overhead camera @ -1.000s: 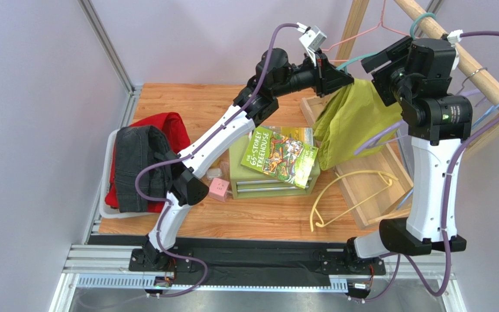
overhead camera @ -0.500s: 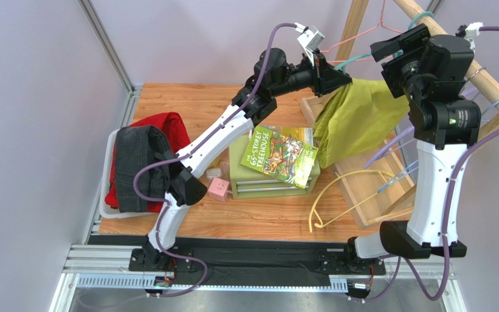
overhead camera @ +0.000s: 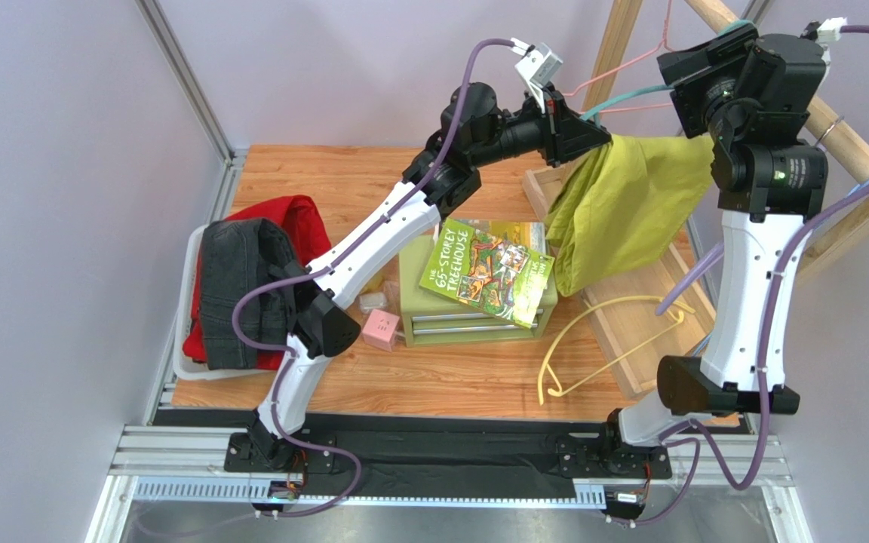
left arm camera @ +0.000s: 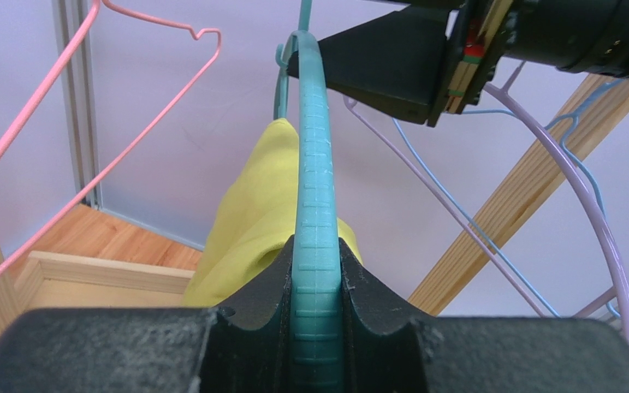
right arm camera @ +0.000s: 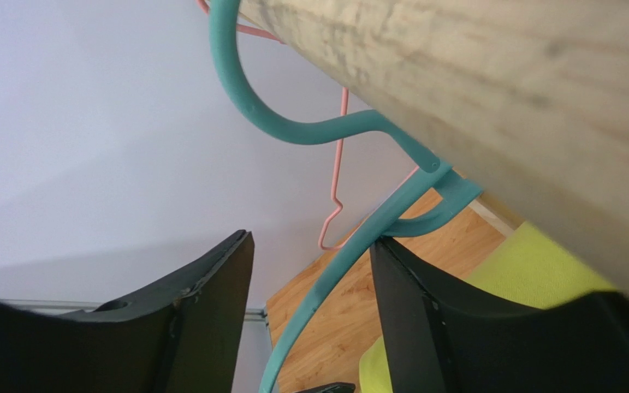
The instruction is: Remove the trousers from the hanger
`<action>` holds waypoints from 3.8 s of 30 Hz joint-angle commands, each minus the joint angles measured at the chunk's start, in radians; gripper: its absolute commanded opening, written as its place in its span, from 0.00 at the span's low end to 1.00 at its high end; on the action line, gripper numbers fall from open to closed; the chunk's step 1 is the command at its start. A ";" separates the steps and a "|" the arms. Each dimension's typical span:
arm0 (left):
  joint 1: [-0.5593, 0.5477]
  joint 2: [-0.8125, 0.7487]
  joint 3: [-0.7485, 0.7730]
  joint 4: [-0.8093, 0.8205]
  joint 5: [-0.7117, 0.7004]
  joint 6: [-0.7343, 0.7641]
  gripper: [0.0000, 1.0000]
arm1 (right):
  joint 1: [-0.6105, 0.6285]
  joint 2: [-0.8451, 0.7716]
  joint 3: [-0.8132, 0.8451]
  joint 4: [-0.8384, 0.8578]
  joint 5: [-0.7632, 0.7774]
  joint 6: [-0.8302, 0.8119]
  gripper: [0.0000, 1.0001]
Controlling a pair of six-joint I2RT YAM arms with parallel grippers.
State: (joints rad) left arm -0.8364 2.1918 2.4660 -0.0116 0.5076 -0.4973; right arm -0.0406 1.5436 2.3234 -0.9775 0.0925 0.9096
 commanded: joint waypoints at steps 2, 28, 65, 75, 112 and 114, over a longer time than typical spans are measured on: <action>-0.004 -0.055 0.088 0.065 0.081 -0.046 0.00 | -0.015 0.000 -0.007 0.077 -0.077 0.034 0.57; -0.018 -0.052 0.077 0.098 0.189 -0.113 0.00 | -0.058 0.046 -0.061 0.180 -0.132 0.045 0.15; -0.081 -0.156 -0.062 -0.022 0.279 -0.211 0.12 | -0.134 -0.119 -0.084 0.390 -0.504 -0.006 0.00; -0.082 -0.288 -0.140 -0.088 0.266 -0.204 0.40 | -0.145 -0.198 -0.159 0.405 -0.580 0.095 0.00; 0.019 -0.720 -0.248 -0.338 0.158 -0.095 0.77 | -0.143 -0.290 -0.184 0.545 -0.856 0.620 0.00; 0.039 -0.753 -0.263 -0.324 0.125 -0.075 0.79 | -0.143 -0.292 -0.162 0.543 -0.861 0.621 0.00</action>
State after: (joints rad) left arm -0.8261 1.5112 2.2406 -0.3218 0.7078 -0.6361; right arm -0.1844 1.2888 2.0598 -0.6155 -0.6979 1.4666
